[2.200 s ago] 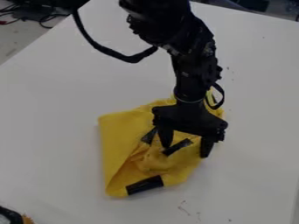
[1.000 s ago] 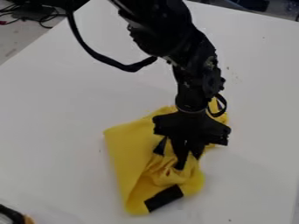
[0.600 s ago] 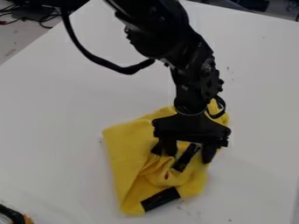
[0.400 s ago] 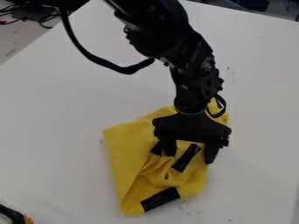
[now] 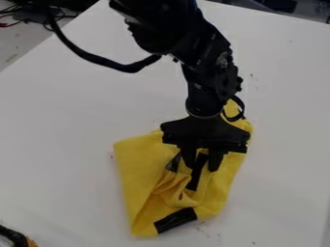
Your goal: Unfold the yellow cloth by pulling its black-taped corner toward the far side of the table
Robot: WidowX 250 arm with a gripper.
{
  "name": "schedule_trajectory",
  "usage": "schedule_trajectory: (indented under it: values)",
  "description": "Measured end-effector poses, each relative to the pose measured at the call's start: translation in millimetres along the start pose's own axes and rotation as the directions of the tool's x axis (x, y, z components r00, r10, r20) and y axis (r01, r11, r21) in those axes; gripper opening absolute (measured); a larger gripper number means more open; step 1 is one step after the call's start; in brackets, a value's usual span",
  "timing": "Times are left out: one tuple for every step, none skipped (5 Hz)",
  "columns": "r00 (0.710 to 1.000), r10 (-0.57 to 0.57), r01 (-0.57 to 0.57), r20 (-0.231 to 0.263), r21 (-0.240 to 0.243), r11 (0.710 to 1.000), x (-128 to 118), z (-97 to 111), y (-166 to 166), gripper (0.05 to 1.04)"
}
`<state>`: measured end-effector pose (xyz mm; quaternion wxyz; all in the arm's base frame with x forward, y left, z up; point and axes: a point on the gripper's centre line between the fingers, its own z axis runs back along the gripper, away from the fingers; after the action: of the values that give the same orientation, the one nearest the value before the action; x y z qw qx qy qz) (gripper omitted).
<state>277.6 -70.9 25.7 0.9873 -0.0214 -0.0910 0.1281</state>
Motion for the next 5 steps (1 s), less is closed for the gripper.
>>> schedule_trajectory:
  values:
    - [1.0, 0.005, -0.005, 0.0, 0.002, 1.0, 0, 0, 1, 0.175]
    - [1.0, -0.001, 0.001, -0.001, -0.002, 1.0, 0, 0, 0, 0.085]
    - [0.999, -0.034, 0.034, -0.008, 0.027, 0.999, 14, 14, -3, 0.079]
    - [0.998, -0.055, 0.053, 0.018, 0.075, 0.996, 55, 45, 7, 0.079]
    - [0.995, -0.074, 0.067, 0.073, 0.092, 0.993, 92, 68, 34, 0.079]
